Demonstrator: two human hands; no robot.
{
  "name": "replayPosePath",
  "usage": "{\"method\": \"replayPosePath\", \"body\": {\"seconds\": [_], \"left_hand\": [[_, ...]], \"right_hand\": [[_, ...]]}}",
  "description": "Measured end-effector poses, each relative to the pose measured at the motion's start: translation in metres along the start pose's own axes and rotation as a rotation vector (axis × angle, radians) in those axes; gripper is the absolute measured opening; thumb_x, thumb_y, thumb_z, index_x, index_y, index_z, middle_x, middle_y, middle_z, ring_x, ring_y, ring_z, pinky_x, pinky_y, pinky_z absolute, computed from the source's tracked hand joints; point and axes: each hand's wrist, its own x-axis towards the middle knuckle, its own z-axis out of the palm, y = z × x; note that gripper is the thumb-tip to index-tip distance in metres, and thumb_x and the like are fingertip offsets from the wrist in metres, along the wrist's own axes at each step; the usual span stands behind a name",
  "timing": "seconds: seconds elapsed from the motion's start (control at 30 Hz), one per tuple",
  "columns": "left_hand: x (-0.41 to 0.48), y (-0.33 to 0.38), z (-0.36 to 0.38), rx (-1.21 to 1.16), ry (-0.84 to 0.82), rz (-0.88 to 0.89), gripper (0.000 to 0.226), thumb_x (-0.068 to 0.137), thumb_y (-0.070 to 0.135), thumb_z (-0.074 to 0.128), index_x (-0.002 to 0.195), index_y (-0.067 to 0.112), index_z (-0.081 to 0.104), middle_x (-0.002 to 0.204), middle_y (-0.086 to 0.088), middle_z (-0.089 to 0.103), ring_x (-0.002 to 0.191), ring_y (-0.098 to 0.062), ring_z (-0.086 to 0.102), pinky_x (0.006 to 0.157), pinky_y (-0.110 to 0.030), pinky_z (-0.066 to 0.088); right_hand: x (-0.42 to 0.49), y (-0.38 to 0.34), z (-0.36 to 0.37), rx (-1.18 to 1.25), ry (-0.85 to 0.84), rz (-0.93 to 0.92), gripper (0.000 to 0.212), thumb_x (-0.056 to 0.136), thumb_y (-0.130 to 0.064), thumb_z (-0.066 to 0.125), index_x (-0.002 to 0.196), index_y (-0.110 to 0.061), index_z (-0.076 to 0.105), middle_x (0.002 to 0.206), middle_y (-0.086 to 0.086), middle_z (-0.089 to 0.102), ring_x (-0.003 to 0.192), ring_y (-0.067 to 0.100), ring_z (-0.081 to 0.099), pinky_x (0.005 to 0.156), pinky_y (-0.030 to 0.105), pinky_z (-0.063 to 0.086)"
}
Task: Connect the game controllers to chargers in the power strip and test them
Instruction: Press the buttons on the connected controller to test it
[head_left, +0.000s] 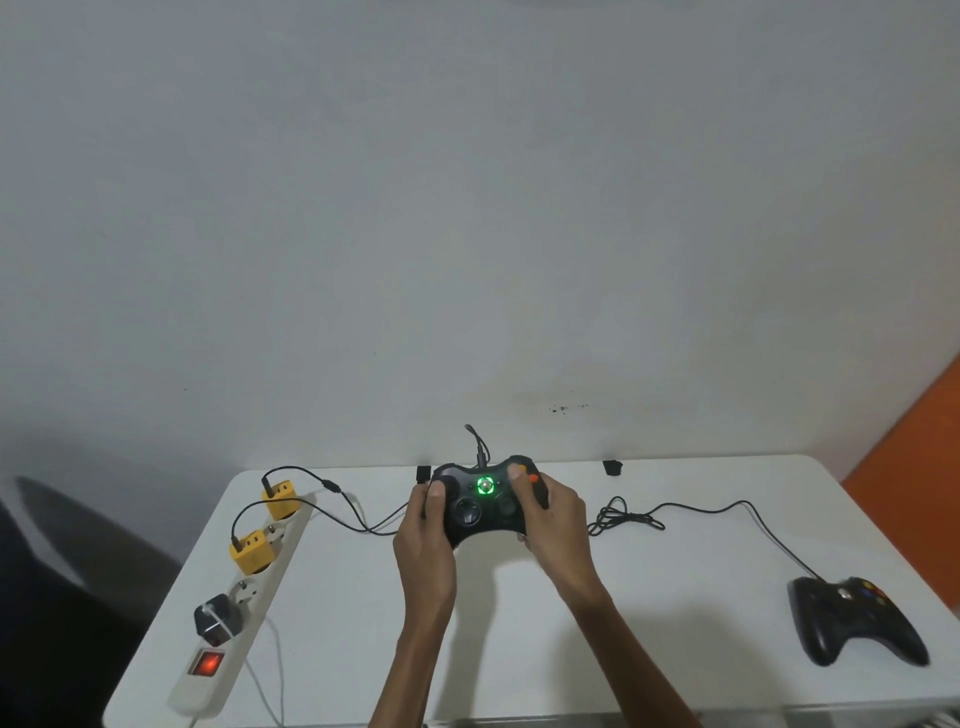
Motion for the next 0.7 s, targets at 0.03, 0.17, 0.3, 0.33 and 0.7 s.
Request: {"method": "replayPosePath", "body": {"seconds": [0.03, 0.17, 0.3, 0.33, 0.7], "left_hand": [[0.001, 0.000, -0.001, -0.007, -0.002, -0.006, 0.033, 0.097, 0.049, 0.045, 0.087, 0.022, 0.062, 0.078, 0.009, 0.062, 0.077, -0.015, 0.053, 0.074, -0.039, 0.046], [0.004, 0.006, -0.005, -0.029, -0.075, -0.088, 0.035, 0.103, 0.046, 0.042, 0.094, 0.020, 0.064, 0.083, 0.002, 0.063, 0.077, -0.017, 0.054, 0.068, -0.034, 0.045], [0.005, 0.013, -0.009, 0.034, -0.179, -0.127, 0.036, 0.103, 0.046, 0.039, 0.101, 0.022, 0.065, 0.097, -0.005, 0.070, 0.082, -0.015, 0.060, 0.068, -0.027, 0.049], [0.006, 0.014, -0.010, 0.051, -0.201, -0.133, 0.036, 0.101, 0.048, 0.040, 0.102, 0.021, 0.065, 0.099, -0.005, 0.071, 0.083, -0.015, 0.060, 0.067, -0.025, 0.049], [0.012, 0.010, -0.024, 0.171, -0.524, 0.072, 0.091, 0.074, -0.012, 0.072, 0.143, 0.035, 0.036, 0.124, 0.007, 0.064, 0.101, -0.018, 0.070, 0.086, -0.028, 0.058]], "right_hand": [[0.000, -0.002, -0.001, 0.002, -0.022, -0.009, 0.052, 0.089, -0.059, 0.059, 0.077, -0.009, 0.067, 0.075, 0.018, 0.068, 0.061, 0.016, 0.060, 0.057, 0.042, 0.058], [0.002, -0.007, -0.009, -0.013, -0.157, -0.037, 0.046, 0.092, -0.050, 0.061, 0.081, -0.006, 0.066, 0.071, 0.021, 0.066, 0.052, 0.019, 0.061, 0.049, 0.034, 0.048], [0.001, -0.009, -0.018, 0.031, -0.292, 0.004, 0.038, 0.092, -0.053, 0.056, 0.103, -0.017, 0.064, 0.070, 0.006, 0.062, 0.051, 0.017, 0.055, 0.048, 0.027, 0.042], [0.000, -0.009, -0.020, 0.049, -0.305, 0.013, 0.030, 0.095, -0.049, 0.054, 0.117, -0.029, 0.060, 0.077, 0.005, 0.064, 0.052, 0.016, 0.055, 0.050, 0.028, 0.042], [-0.006, 0.001, -0.042, 0.005, -0.402, -0.093, 0.087, 0.074, 0.005, 0.074, 0.138, -0.040, 0.036, 0.107, -0.008, 0.070, 0.088, 0.018, 0.071, 0.077, 0.034, 0.058]]}}
